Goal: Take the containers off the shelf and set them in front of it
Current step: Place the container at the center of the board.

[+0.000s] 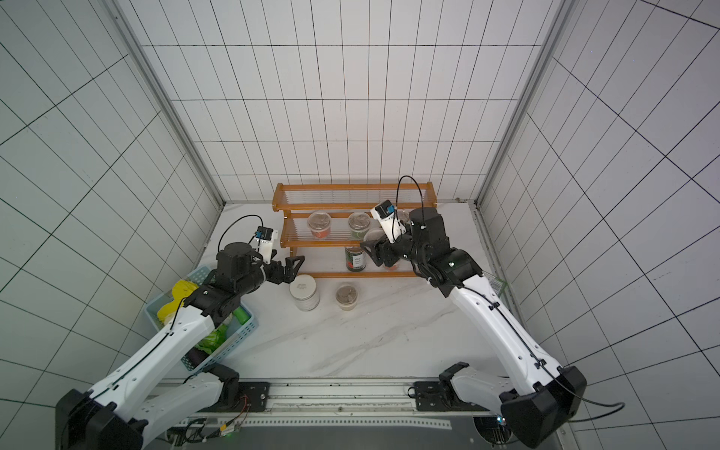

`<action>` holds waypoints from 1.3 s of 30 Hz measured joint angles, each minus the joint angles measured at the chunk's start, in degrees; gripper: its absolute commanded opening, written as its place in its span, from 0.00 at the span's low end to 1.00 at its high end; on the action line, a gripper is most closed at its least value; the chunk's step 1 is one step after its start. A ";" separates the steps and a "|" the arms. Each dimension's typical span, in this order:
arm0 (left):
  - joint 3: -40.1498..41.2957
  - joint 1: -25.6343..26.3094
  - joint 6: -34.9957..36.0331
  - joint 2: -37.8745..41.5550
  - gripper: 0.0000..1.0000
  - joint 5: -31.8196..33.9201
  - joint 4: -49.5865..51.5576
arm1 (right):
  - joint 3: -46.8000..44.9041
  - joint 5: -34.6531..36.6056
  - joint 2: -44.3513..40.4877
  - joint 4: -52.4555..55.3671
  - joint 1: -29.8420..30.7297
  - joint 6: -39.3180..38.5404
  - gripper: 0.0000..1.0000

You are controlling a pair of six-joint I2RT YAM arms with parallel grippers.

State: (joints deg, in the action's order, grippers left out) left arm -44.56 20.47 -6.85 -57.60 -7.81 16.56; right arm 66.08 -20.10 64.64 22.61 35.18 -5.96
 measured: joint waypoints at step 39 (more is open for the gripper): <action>0.33 -0.42 0.26 1.92 0.98 -0.57 0.66 | -41.00 19.15 14.16 -47.21 6.49 7.61 0.70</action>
State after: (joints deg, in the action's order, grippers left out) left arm -44.23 20.05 -6.59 -55.68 -8.38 17.21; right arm 25.08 -0.95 78.81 -24.60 41.67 1.65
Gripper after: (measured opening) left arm 0.985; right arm 0.746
